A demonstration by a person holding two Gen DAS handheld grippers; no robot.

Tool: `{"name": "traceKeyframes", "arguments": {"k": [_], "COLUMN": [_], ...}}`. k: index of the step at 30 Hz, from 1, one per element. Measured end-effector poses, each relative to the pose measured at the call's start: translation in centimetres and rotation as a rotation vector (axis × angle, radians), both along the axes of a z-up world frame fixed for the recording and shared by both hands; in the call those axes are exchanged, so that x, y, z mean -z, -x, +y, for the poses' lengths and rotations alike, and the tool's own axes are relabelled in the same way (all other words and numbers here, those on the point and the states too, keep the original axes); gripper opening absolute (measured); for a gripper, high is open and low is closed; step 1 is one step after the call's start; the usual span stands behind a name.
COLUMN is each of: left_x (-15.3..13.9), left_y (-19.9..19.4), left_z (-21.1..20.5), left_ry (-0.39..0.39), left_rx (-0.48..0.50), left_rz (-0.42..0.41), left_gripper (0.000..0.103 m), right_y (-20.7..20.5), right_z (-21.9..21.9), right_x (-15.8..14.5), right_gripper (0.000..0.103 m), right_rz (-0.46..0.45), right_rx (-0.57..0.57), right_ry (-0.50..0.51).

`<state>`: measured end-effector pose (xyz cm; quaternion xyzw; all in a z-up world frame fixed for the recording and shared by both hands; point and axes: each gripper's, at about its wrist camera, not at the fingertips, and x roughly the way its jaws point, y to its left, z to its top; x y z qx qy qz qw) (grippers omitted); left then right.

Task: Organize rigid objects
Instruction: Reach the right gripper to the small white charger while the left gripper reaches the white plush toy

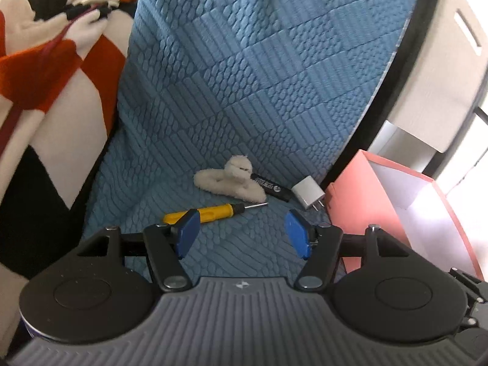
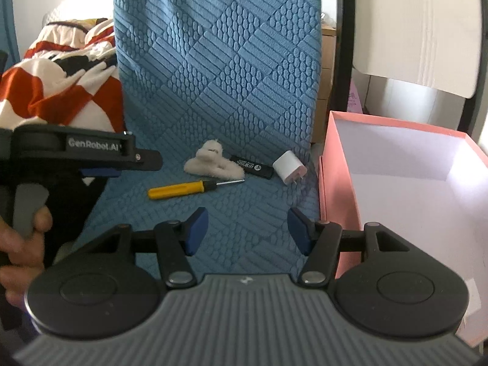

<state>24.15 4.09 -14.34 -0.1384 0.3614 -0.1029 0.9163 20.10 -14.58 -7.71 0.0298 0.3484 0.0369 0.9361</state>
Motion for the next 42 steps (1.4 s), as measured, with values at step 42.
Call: {"name": "traceKeyframes", "arguments": {"k": [42], "left_x": [5.9], "left_y": [-16.9], "left_z": [1.1], "left_ry": [0.078], "left_rx": [0.044], "left_rz": [0.162], "left_gripper": [0.071], "right_y": [-17.7], "right_z": [2.4], "right_x": [7.8], "right_gripper": [0.050], "right_rz": [0.090], "right_rx": [-0.091], "right_ry": [0.430]}}
